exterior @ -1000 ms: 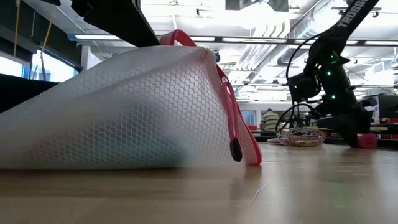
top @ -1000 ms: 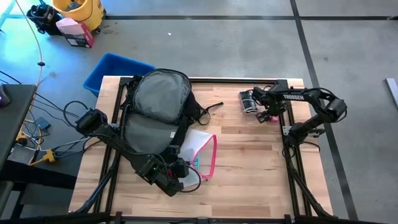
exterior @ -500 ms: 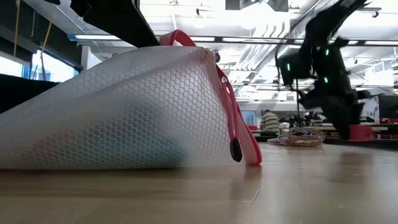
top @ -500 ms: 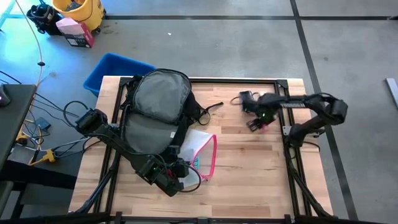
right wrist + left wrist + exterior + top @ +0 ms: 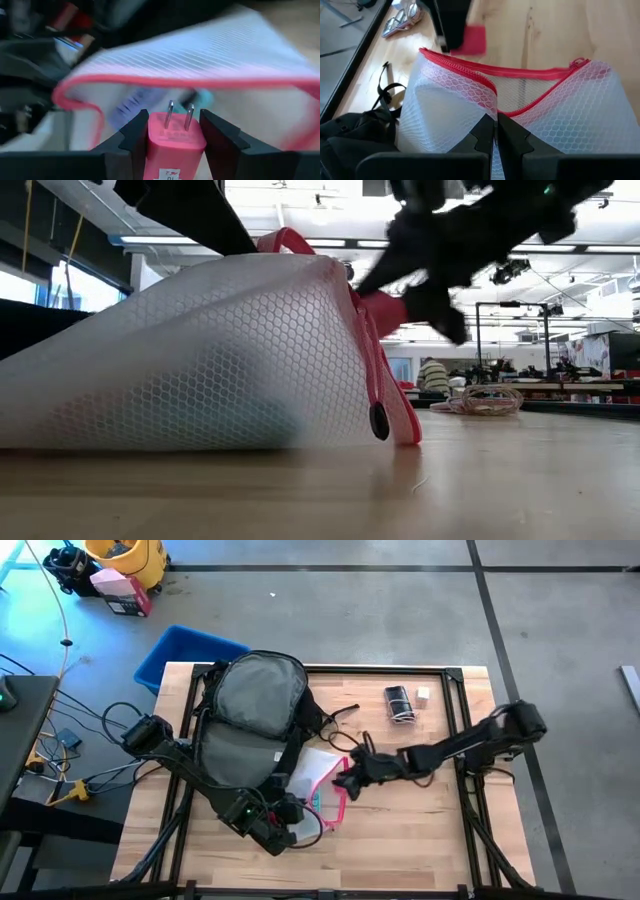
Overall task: Unpack backpack
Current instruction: Put the pink charger adapter into the pink zip bag
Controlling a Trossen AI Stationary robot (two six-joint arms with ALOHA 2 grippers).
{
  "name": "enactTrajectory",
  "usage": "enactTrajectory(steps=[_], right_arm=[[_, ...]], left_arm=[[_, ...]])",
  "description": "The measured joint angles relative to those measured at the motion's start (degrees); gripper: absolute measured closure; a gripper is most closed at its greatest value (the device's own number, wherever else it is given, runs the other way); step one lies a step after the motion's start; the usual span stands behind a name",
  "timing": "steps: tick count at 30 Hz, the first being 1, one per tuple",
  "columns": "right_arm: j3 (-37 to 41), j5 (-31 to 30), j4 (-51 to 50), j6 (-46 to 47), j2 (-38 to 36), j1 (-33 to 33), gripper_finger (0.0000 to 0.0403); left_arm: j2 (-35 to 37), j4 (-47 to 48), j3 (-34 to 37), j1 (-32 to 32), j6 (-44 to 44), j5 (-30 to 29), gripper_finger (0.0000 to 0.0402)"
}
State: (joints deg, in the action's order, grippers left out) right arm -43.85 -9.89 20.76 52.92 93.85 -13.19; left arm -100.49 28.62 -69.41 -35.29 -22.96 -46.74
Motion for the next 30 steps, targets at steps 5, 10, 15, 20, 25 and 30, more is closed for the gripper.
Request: enactTrajectory(steps=[5, 10, 15, 20, 25, 30], right_arm=[[-5.2, -0.6, 7.0, 1.4, 10.4, 0.2, 0.0271], [-13.6, 0.7, 7.0, -3.4, 17.9, 0.4, 0.0205], [-21.0, 8.5, -1.2, -10.4, 18.8, 1.7, 0.0101], [-26.7, 9.4, -17.7, -14.4, 17.3, 2.0, 0.0048], [-30.4, 3.2, -37.3, -15.8, 15.3, -0.4, 0.0039], [-31.5, -1.2, -48.9, -18.4, 12.6, -5.8, 0.0046]], left_arm=[[0.0, 0.0, 0.0, -0.1, -1.0, -0.9, 0.0402], [0.0, 0.0, 0.0, -0.6, -1.1, -1.0, 0.0402], [0.0, 0.0, 0.0, -1.4, -1.5, -1.1, 0.0402], [0.0, 0.3, 0.0, -1.6, -1.5, -1.3, 0.0402], [0.0, 1.1, 0.0, -1.6, -2.4, -1.4, 0.0402], [0.0, 1.6, 0.0, -1.6, -2.7, -1.4, 0.0402]])
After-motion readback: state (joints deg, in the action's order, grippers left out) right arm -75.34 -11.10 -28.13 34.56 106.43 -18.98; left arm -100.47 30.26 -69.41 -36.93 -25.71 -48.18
